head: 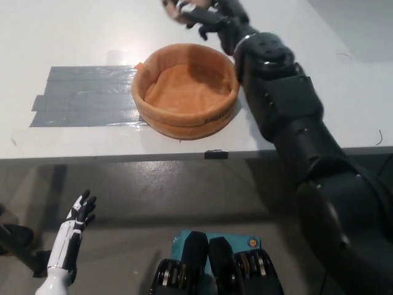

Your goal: A person hands a emotional support dumpling to the robot which it grabs with its right hand and places in the soft place kept infront of it in the centre of the desk

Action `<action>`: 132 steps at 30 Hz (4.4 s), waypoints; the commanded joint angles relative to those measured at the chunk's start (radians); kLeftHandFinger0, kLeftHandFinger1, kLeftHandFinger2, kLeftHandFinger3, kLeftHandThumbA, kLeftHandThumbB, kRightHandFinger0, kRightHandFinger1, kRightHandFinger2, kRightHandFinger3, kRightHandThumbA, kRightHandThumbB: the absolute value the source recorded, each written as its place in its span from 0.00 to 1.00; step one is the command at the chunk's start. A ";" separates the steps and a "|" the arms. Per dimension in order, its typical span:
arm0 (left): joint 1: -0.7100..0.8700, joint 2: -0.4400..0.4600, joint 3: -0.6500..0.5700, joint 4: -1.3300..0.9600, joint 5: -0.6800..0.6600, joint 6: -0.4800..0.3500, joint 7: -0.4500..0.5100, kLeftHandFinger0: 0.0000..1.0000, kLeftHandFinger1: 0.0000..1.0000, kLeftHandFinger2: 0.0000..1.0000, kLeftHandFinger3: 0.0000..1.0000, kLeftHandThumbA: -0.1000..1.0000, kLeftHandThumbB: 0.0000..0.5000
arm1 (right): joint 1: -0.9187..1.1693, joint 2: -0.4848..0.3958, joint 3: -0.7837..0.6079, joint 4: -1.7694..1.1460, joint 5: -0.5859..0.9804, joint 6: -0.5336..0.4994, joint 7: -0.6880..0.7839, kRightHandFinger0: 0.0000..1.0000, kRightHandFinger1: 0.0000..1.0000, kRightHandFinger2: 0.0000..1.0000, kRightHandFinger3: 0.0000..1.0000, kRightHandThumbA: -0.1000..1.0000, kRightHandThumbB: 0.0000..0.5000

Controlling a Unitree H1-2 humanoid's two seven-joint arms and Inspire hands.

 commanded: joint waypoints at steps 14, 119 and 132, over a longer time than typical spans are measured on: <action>-0.028 0.019 -0.001 -0.033 -0.004 0.017 -0.015 1.00 1.00 1.00 1.00 1.00 0.99 | -0.065 -0.023 0.352 0.132 -0.241 -0.184 -0.102 0.04 0.52 0.85 0.75 0.00 0.22; 0.100 0.000 -0.060 0.003 0.012 -0.050 -0.013 1.00 1.00 1.00 1.00 1.00 0.97 | 1.334 -0.218 0.129 -1.052 -0.112 -0.321 0.154 1.00 1.00 1.00 1.00 0.95 0.48; 0.085 -0.005 -0.053 0.023 0.005 -0.069 -0.007 1.00 1.00 1.00 1.00 1.00 1.00 | 1.324 -0.225 0.135 -1.056 -0.106 -0.315 0.158 1.00 1.00 1.00 1.00 0.97 0.51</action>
